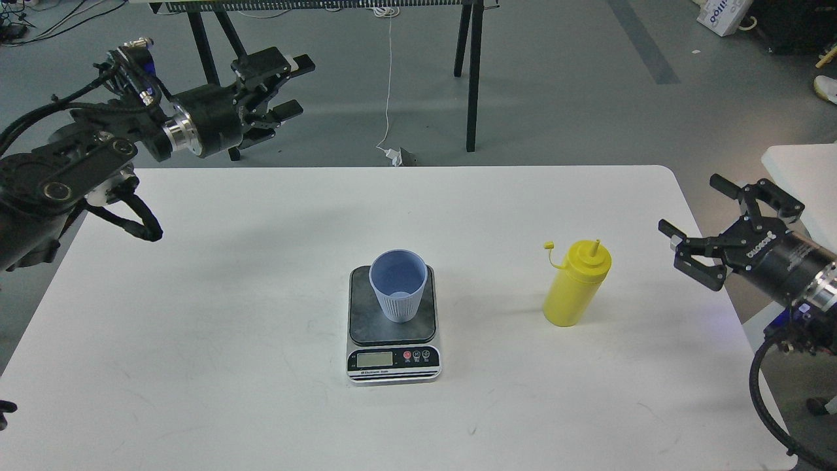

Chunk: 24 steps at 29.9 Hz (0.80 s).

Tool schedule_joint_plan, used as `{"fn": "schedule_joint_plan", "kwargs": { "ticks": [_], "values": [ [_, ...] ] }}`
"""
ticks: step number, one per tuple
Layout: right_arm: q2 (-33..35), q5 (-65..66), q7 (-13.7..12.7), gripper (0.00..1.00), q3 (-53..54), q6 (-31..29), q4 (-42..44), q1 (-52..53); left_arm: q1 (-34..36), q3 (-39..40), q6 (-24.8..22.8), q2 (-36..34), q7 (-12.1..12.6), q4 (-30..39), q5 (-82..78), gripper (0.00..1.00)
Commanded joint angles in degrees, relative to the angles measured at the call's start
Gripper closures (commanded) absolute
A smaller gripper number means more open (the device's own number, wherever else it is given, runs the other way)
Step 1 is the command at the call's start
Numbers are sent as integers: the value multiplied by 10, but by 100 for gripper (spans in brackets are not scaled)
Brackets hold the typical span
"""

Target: Pour seasoning into cup on scale with both arms

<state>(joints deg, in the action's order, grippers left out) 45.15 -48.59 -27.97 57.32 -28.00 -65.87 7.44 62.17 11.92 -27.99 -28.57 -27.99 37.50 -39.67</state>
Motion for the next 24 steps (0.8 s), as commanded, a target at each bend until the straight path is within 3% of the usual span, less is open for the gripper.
{"fn": "schedule_joint_plan", "kwargs": {
  "ticks": [1, 8, 15, 24],
  "values": [
    [-3, -7, 0, 1, -5, 0, -13, -82, -12, -1, 0, 8, 0, -1, 1, 6],
    [-65, 3, 0, 1, -16, 0, 40, -92, -22, -4, 0, 18, 0, -1, -1, 5],
    [-160, 37, 0, 1, -54, 0, 128, -16, -22, -5, 0, 20, 0, -1, -4, 5],
    [-205, 44, 0, 1, -74, 0, 185, 25, -35, -5, 0, 18, 0, -1, -4, 5]
  ]
}}
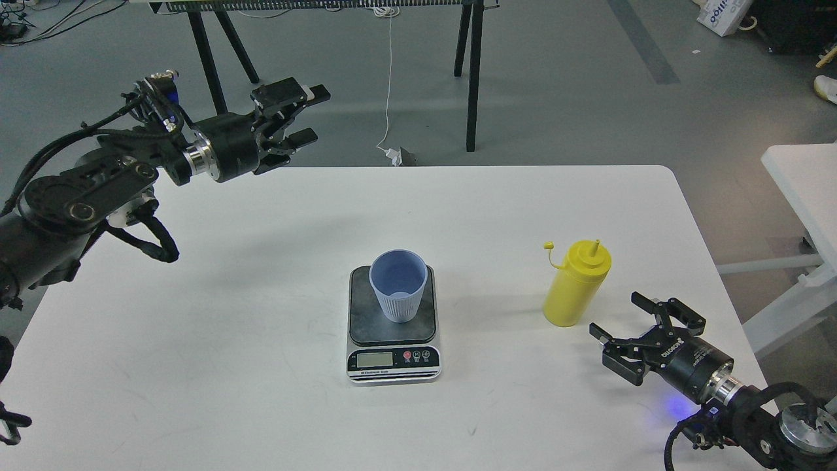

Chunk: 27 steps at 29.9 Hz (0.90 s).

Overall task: Pour seasoning into cup on scale with both arms
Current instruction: 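Reach the right gripper to the yellow squeeze bottle and grasp it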

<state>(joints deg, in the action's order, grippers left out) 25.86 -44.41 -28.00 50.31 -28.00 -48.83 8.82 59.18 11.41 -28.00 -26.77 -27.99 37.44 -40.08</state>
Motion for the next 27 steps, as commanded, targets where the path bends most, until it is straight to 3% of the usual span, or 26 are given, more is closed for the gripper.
{"fn": "schedule_joint_plan", "kwargs": {
  "ticks": [1, 18, 22, 23, 26, 27],
  "values": [
    [-16, 2, 0, 1, -4, 0, 20, 15, -5, -1, 0, 0, 0, 0, 0, 5],
    [-98, 53, 3, 1, -4, 0, 111, 81, -13, -1, 0, -1, 0, 1, -1, 5],
    [-107, 57, 5, 5, -4, 0, 118, 81, -13, -1, 0, -2, 0, 1, -1, 5],
    [-109, 57, 5, 11, -4, 0, 119, 81, -13, -1, 0, -2, 0, 1, -1, 5],
    [-110, 59, 5, 61, -4, 0, 116, 81, -13, -1, 0, -2, 0, 1, -1, 5],
    [-110, 60, 5, 70, -4, 0, 114, 84, -13, -1, 0, -2, 0, 1, -1, 5]
  ]
}}
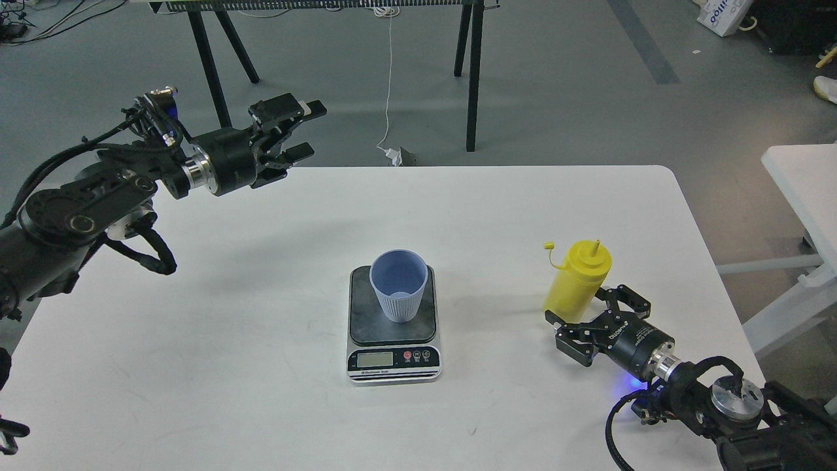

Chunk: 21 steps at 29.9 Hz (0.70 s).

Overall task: Pour seasoning into cup on scale with both arms
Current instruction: 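Reach the right gripper to the yellow squeeze bottle and grasp it, then lift the yellow bottle and invert it above the cup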

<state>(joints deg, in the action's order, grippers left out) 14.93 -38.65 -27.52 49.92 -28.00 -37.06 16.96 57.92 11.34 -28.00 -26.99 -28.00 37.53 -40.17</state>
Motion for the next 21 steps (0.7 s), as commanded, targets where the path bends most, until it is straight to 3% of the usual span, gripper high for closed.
{"fn": "schedule_joint_plan", "kwargs": {
  "ticks": [1, 8, 15, 21],
  "values": [
    [-1, 5, 0, 74, 1, 0, -9, 5, 0, 0, 0, 0, 0, 0, 0, 5],
    [45, 13, 4, 98, 2, 0, -29, 139, 0, 6, 0, -2, 0, 0, 4, 5],
    [70, 186, 4, 98, 0, 0, -26, 369, -35, 56, 0, -3, 0, -1, 9, 5],
    [-9, 449, 10, 98, -31, 0, -27, 496, -78, 130, 0, -3, 0, -1, 9, 4]
  ]
}}
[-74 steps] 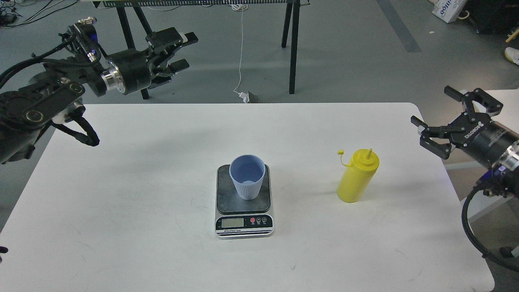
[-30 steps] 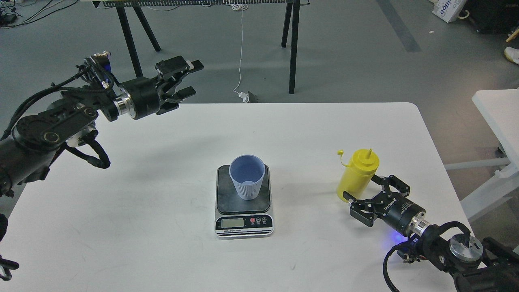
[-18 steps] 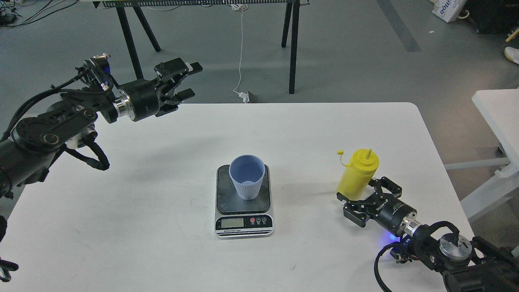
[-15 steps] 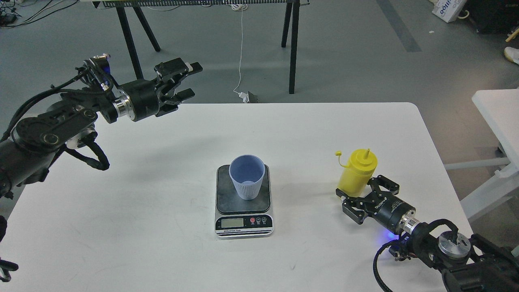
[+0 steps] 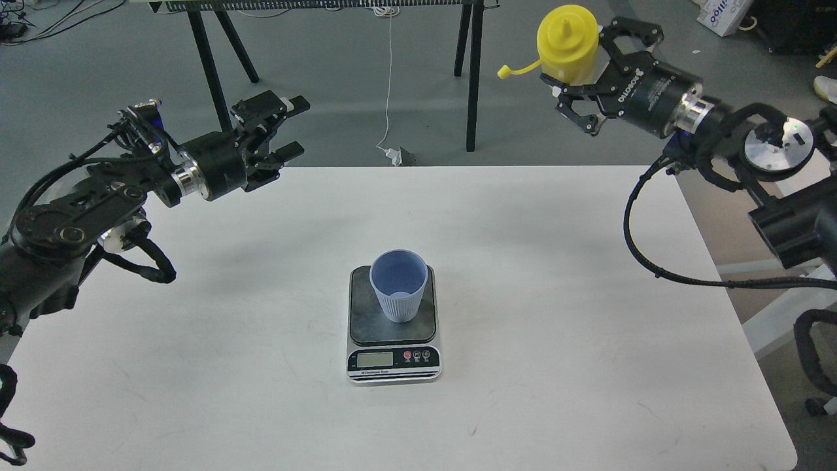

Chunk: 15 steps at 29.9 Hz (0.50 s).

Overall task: Pour seasoning into cup on scale with both arms
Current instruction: 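Lift the yellow bottle and invert it above the cup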

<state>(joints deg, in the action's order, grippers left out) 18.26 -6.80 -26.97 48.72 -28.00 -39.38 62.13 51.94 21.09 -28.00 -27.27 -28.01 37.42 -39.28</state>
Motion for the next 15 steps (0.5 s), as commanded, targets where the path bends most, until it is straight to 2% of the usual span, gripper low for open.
{"fn": "schedule_joint_plan", "kwargs": {
  "ticks": [1, 5, 10, 15],
  "values": [
    [-54, 181, 11, 98, -21, 0, -8, 49, -25, 43, 0, -1, 0, 0, 1, 4],
    [-77, 385, 43, 98, -25, 11, -53, 53, -55, 69, 0, -3, 0, -18, 48, 2],
    [-78, 552, 47, 98, -44, 40, -154, 50, -90, 69, 0, -2, 0, -67, 182, 1],
    [-78, 640, 61, 98, -112, 46, -189, 76, -98, 69, 0, -2, 0, -79, 220, 1]
  ]
}}
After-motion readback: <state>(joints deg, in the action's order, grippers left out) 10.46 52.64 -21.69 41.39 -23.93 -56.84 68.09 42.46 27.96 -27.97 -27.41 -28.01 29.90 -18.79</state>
